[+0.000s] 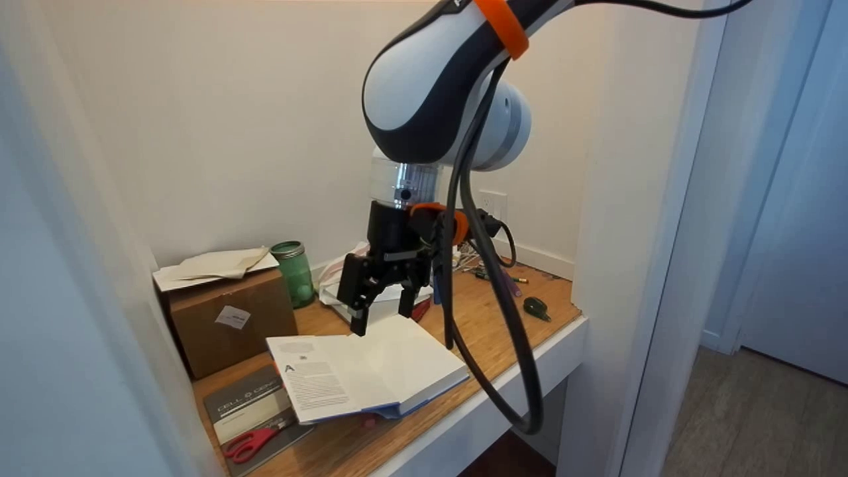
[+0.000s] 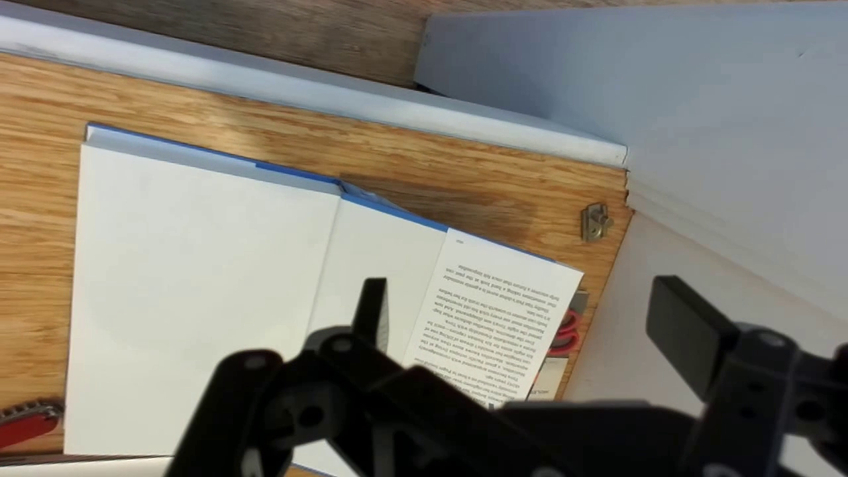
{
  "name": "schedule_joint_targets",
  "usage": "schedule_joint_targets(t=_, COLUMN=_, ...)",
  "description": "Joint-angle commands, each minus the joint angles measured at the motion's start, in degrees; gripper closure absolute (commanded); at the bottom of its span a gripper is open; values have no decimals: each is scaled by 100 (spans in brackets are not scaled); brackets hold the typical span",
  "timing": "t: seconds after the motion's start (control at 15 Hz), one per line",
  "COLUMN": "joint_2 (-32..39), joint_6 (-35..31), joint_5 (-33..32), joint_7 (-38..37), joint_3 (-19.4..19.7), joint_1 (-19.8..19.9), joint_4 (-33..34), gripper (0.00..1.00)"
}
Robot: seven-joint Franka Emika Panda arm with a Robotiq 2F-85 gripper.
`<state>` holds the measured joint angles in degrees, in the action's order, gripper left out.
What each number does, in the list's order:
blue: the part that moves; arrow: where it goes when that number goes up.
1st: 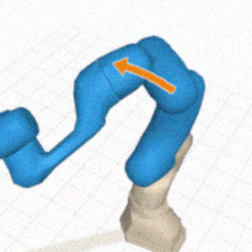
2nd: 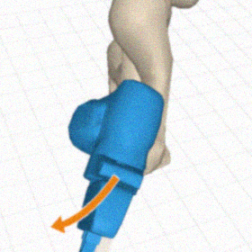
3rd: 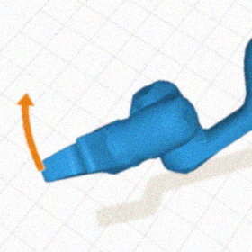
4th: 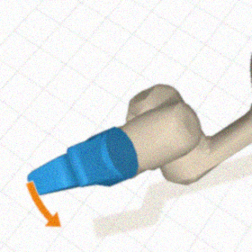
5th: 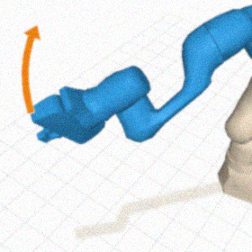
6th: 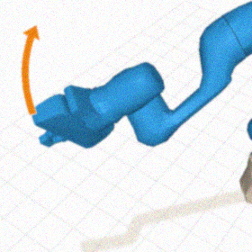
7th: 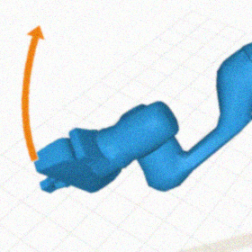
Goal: Close the book
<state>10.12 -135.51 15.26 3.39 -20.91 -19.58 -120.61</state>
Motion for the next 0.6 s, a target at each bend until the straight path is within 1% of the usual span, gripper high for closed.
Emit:
schedule_joint_targets(t=0.0, joint_2=257, joint_6=52, joint_5=-265, joint_7=-82, joint_3=-43, joint_1=-126, joint_4=223, gripper=0)
schedule_joint_targets(t=0.33, joint_2=955, joint_6=-19, joint_5=-962, joint_7=-222, joint_3=-112, joint_1=-506, joint_4=824, gripper=0)
schedule_joint_targets(t=0.53, joint_2=1344, joint_6=-222, joint_5=-1124, joint_7=-254, joint_3=-107, joint_1=-697, joint_4=1162, gripper=0)
